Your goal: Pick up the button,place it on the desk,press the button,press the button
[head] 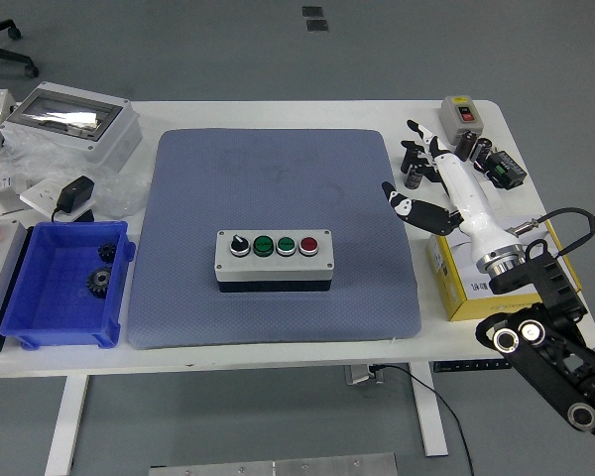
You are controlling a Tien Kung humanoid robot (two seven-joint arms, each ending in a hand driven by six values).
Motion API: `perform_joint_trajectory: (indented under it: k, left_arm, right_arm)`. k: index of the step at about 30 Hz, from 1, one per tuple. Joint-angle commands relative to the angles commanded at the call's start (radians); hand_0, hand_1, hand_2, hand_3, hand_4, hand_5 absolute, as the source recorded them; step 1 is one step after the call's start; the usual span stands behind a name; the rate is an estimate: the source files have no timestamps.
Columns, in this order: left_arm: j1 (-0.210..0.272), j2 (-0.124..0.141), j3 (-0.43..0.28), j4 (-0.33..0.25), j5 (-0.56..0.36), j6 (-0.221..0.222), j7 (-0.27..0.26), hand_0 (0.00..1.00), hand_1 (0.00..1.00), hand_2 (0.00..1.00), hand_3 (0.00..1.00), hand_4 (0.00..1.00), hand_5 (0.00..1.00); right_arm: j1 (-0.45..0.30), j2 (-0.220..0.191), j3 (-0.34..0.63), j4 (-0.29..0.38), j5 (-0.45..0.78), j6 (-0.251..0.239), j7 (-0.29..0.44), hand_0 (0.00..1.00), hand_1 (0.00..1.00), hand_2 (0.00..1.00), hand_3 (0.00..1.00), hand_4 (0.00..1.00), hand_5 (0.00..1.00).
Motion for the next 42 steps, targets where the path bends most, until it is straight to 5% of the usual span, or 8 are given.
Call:
perform_joint_trajectory:
  k: [2, 3, 15, 21, 31, 42]
  left_arm:
    - [0.003, -0.002, 0.003, -0.001, -0.004, 0.001, 0.003, 0.566, 0.485, 0.475, 0.634, 0.106, 0.002]
    - [0.004, -0.003, 0.005, -0.001, -0.006, 0.002, 0.004, 0.565, 0.484, 0.474, 0.629, 0.1, 0.002]
    - [0.006, -0.001, 0.012, -0.004, -0.021, 0.007, 0.011, 0.561, 0.482, 0.476, 0.642, 0.093, 0.002]
    - [0.005, 0.001, 0.017, -0.005, -0.032, 0.013, 0.015, 0.56, 0.482, 0.475, 0.639, 0.088, 0.002]
    - [0.015, -0.005, 0.035, -0.01, -0.059, 0.024, 0.035, 0.559, 0.481, 0.474, 0.64, 0.087, 0.002]
    - [0.009, 0.003, 0.032, -0.014, -0.051, 0.022, 0.044, 0.557, 0.48, 0.474, 0.64, 0.082, 0.002]
  right_arm:
    - [-0.001, -0.001, 0.003, -0.001, -0.003, -0.005, -0.004, 0.888, 0.91, 0.976, 0.998, 0.881, 0.426]
    - [-0.001, -0.001, 0.003, -0.001, -0.006, -0.008, -0.006, 0.985, 0.998, 0.998, 0.998, 0.941, 0.444]
    - [0.007, -0.01, -0.005, 0.012, -0.074, -0.036, -0.052, 0.998, 0.998, 0.998, 0.998, 0.986, 0.468]
    - [0.047, -0.024, -0.014, 0.012, -0.1, 0.0, -0.113, 0.998, 0.998, 0.998, 0.998, 0.987, 0.467]
    - [0.128, 0.01, -0.035, -0.06, -0.077, 0.028, -0.153, 0.998, 0.998, 0.998, 0.998, 0.987, 0.463]
    - [0.275, 0.079, -0.001, -0.228, -0.26, 0.152, -0.389, 0.998, 0.998, 0.998, 0.998, 0.991, 0.467]
